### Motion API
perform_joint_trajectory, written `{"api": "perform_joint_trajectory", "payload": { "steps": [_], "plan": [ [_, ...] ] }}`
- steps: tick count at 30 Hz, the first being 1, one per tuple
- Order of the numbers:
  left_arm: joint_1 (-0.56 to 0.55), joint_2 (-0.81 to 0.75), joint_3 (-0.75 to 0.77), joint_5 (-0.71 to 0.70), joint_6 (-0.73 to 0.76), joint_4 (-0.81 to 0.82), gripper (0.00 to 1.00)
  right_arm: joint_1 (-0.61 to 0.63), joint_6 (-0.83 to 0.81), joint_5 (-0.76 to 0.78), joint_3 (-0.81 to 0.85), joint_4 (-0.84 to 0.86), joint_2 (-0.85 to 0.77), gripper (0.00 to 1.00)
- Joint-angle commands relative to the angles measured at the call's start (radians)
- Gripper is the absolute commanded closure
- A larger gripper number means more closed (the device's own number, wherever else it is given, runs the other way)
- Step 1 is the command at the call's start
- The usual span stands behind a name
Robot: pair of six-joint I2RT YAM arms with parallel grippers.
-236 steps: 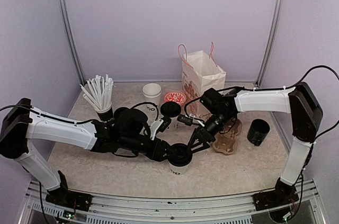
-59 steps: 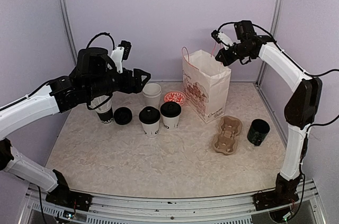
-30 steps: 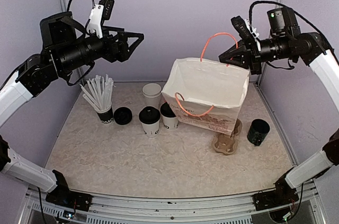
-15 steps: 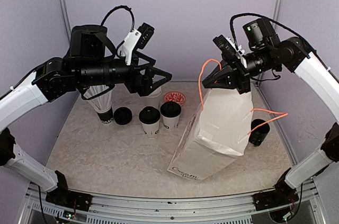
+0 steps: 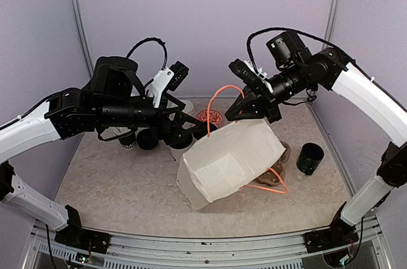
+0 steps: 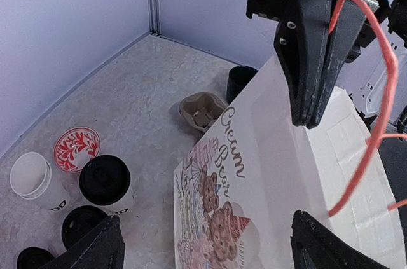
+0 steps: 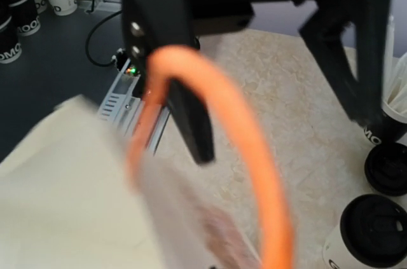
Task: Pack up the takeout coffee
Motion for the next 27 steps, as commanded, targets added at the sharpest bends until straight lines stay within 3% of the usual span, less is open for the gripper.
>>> {"api": "perform_joint_trajectory", "payload": {
  "steps": [1, 8, 22, 27],
  "plan": [
    [-0.006, -0.079, -0.043, -0.014, -0.025, 0.013, 0.11, 0.011, 0.025, 0.018, 0.001, 0.027, 0.025, 1.0],
    [-0.006, -0.075, -0.045, 0.057, 0.009, 0.049, 0.09, 0.011, 0.022, 0.017, 0.002, 0.029, 0.055, 1.0],
    [-0.006, 0.137, 0.097, -0.134, 0.3, 0.005, 0.16, 0.011, -0.02, 0.014, -0.025, 0.006, 0.043, 1.0],
    [0.015, 0.152, 0.109, -0.019, 0.36, -0.028, 0.26, 0.011, -0.029, 0.022, -0.026, 0.01, 0.044, 1.0]
  ]
}}
